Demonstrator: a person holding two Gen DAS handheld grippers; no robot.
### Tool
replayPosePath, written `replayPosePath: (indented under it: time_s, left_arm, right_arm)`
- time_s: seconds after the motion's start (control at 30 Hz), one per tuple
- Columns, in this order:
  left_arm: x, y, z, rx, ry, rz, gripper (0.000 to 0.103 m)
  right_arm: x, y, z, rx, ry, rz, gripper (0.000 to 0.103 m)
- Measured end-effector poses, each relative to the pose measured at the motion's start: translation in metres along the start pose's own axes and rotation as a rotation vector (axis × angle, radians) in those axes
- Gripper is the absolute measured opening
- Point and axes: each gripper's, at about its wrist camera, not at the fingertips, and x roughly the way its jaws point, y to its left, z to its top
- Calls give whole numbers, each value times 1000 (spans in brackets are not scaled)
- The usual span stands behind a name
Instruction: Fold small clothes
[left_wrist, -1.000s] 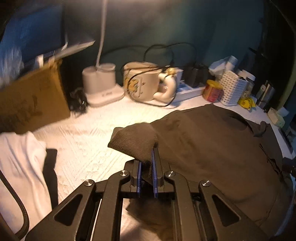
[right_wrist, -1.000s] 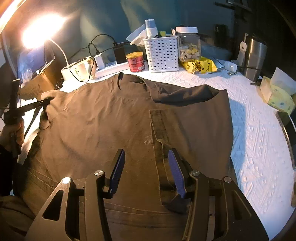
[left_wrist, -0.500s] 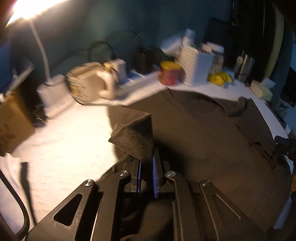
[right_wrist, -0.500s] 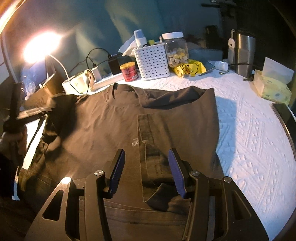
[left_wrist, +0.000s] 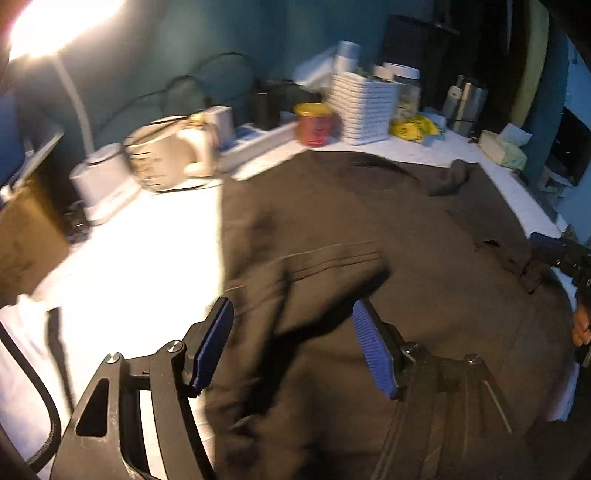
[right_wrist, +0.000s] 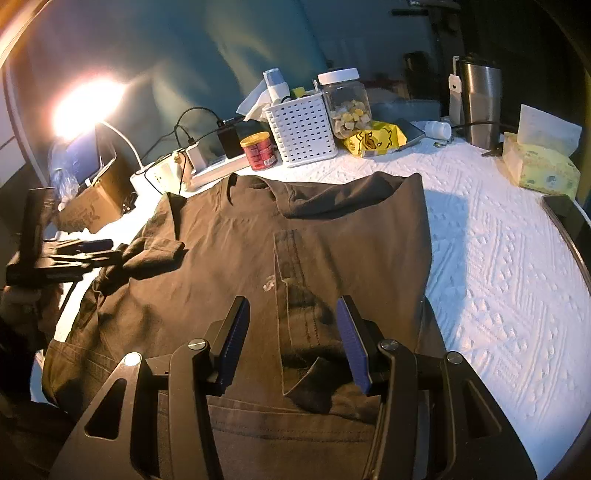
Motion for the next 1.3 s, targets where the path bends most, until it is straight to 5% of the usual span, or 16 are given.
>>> replayPosePath:
  time_s: [0.13,0.3,0.37,0.43,0.57,0.73,0.83,1.0,1.17,1.3]
  left_arm:
    - [5,29,-10,-46,10,30,67]
    - [28,50,-19,-124,17,-43,67]
    - [35,51,-22,-140,18,-72,55]
    - [37,50,-23,-143,16,-81,26]
    - [23,39,-23,-99,-50,-43,10]
    - [5,20,-25,-7,-118,39,9]
    - [-1,8,-29,34,-135,21,9]
    - [5,-16,-41,128,-42,-88,9]
    - [14,-26,-50,179,59,-116,9]
    - [1,-24,-43,177,36,-141,10]
  right_arm:
    - [4,6,0,-12,8,4,52]
    - [8,19,1,-35,18,8,52]
    - [8,24,1,-42,22,6,52]
    - [8,26,1,-45,25,0,52]
    - [6,27,0,-42,28,-14,52]
    - [9,30,-2,-40,35,-16,52]
    - [11,32,-2,-48,39,-9,52]
    - [11,33,-2,-50,38,-8,52]
    - [9,28,-7,-41,39,-13,52]
    - [8,25,-11,-29,41,-16,52]
